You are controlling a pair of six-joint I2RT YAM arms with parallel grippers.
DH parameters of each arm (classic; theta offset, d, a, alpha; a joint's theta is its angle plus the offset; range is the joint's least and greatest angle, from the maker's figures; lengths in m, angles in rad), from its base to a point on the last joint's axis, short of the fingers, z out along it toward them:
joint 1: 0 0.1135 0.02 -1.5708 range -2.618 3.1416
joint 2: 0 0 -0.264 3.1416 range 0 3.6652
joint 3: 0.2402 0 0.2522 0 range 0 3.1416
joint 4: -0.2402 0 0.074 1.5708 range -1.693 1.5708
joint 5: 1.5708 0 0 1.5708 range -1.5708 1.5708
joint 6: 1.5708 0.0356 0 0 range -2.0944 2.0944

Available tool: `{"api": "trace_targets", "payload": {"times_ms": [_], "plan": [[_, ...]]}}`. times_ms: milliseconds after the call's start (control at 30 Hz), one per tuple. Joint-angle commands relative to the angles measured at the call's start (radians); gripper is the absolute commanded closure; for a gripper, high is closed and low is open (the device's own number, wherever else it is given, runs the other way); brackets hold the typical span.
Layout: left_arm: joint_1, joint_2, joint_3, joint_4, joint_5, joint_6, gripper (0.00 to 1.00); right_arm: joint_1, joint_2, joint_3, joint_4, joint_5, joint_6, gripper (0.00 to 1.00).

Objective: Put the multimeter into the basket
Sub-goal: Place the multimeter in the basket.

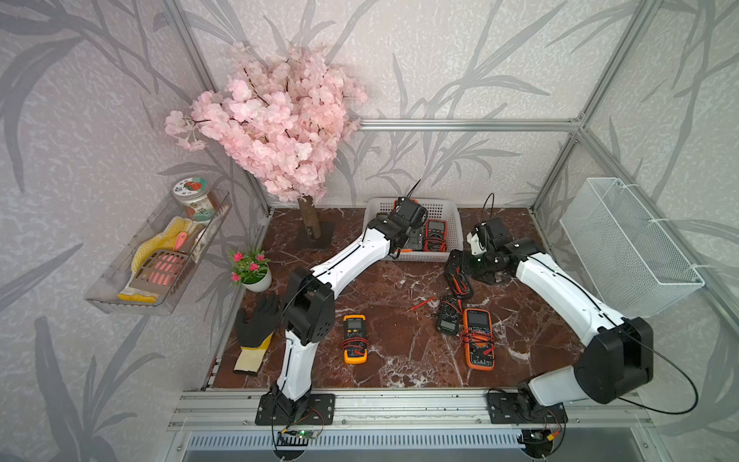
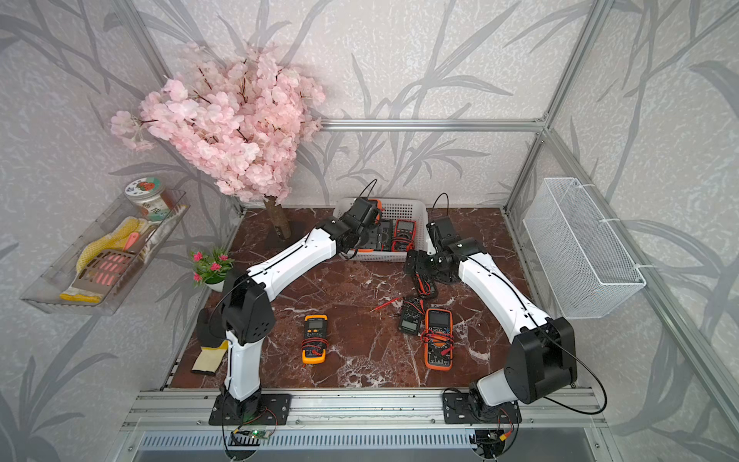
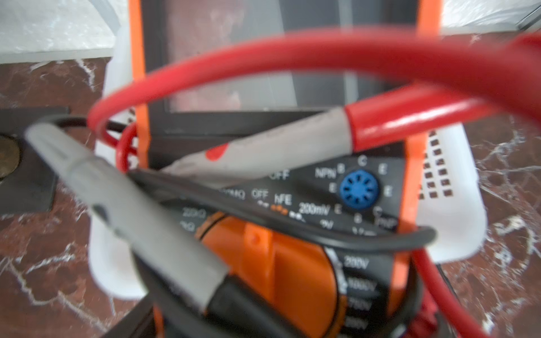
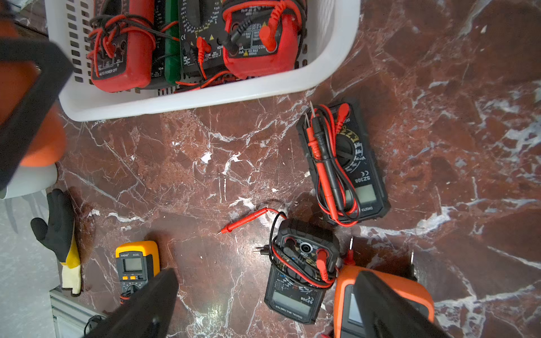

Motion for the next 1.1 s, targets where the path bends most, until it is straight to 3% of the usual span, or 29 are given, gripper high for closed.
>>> {"api": "trace_targets", "payload": {"times_ms": [0, 300, 533, 1067], "plan": [[0.012, 0.078, 0.166, -0.041, -0.041, 0.047, 1.0, -0.005, -0.036, -0.009, -0.015, 0.024, 0.006, 0.01], [0.024, 0.332, 0.481, -0.142, -0.067, 0.041, 0.96, -0.006, -0.106, -0.075, -0.084, 0.09, -0.001, 0.01], [0.047, 0.402, 0.526, -0.094, -0.061, 0.037, 0.86, -0.005, -0.192, -0.151, -0.144, 0.136, 0.011, 0.01], [0.056, 0.461, 0.547, -0.057, -0.007, 0.009, 0.19, -0.005, -0.324, -0.368, -0.204, 0.147, 0.067, 0.01]]}}
